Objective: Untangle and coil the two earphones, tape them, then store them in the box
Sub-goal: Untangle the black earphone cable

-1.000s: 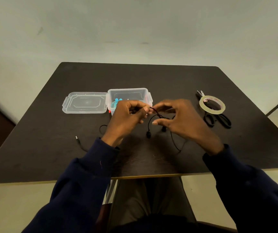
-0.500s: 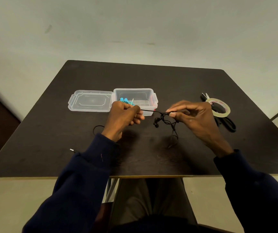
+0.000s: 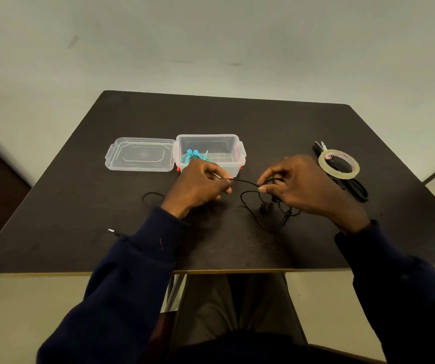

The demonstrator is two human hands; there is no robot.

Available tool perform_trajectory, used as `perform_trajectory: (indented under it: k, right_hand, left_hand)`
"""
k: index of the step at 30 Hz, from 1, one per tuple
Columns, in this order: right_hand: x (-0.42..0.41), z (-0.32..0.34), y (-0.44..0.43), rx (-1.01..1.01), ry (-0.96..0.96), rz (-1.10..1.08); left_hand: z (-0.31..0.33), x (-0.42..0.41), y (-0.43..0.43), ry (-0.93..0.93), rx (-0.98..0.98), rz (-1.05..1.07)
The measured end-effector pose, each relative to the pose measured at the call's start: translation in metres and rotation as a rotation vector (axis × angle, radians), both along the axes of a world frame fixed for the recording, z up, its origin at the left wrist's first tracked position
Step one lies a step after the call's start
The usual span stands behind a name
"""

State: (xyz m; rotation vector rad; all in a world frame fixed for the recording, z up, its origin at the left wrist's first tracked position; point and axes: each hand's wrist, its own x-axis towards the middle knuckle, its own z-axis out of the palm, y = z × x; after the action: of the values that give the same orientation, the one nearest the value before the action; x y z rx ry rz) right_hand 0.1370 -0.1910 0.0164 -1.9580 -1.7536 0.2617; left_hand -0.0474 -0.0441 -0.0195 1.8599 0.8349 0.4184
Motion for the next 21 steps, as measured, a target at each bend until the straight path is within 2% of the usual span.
perform_trajectory:
  k: [2,4,8,11,15,18,21]
  right_hand:
    - [-0.003,0.002,0.004,-0.038,-0.165,0.012]
    - [-0.004,0.004,0.006,-0.053,-0.219,0.045]
    - [-0.002,0.008,0.009,-0.074,0.052,0.108]
    - [0.002,0.009,0.01,-0.055,0.18,0.118]
    - [0.007,0.008,0.004,-0.009,0.358,0.167]
    - [0.009,0.006,-0.001,0.055,0.47,0.193]
    - [0.008,0.004,-0.003,0.061,0.507,0.228]
  left_hand:
    - [-0.003,0.002,-0.001,0.076,0.099,-0.112]
    - [-0.004,0.004,-0.006,0.092,0.163,-0.149]
    - [-0.007,0.01,-0.016,0.009,0.197,-0.232]
    - [-0.005,0.008,-0.017,-0.087,-0.01,-0.32]
    - [-0.005,0.003,-0.012,-0.21,-0.308,-0.313]
    - [-0.005,0.003,-0.012,-0.23,-0.537,-0.19]
    - [-0.004,0.008,-0.016,-0.226,-0.561,-0.05]
